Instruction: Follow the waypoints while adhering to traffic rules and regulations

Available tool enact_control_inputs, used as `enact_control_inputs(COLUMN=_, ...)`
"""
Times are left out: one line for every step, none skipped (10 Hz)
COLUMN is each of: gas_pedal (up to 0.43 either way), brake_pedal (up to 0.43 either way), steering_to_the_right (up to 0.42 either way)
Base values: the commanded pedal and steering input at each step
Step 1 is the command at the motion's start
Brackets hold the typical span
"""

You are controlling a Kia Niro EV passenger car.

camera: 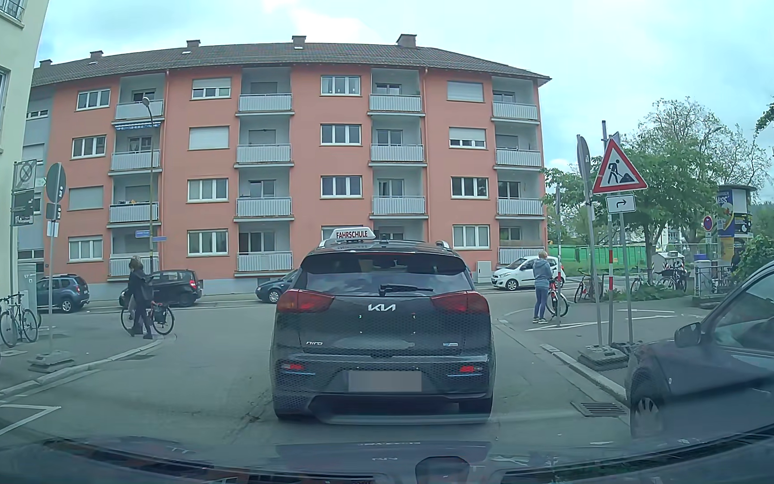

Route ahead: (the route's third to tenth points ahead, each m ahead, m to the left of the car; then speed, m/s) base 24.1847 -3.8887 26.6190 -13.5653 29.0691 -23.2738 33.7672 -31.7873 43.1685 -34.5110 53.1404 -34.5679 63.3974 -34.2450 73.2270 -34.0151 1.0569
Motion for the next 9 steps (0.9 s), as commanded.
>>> enact_control_inputs(gas_pedal=0.000, brake_pedal=0.165, steering_to_the_right=-0.015)
enact_control_inputs(gas_pedal=0.000, brake_pedal=0.165, steering_to_the_right=-0.014)
enact_control_inputs(gas_pedal=0.000, brake_pedal=0.171, steering_to_the_right=-0.012)
enact_control_inputs(gas_pedal=0.000, brake_pedal=0.165, steering_to_the_right=-0.011)
enact_control_inputs(gas_pedal=0.000, brake_pedal=0.152, steering_to_the_right=-0.010)
enact_control_inputs(gas_pedal=0.000, brake_pedal=0.140, steering_to_the_right=-0.009)
enact_control_inputs(gas_pedal=0.000, brake_pedal=0.134, steering_to_the_right=-0.008)
enact_control_inputs(gas_pedal=0.000, brake_pedal=0.128, steering_to_the_right=-0.008)
enact_control_inputs(gas_pedal=0.000, brake_pedal=0.116, steering_to_the_right=-0.008)
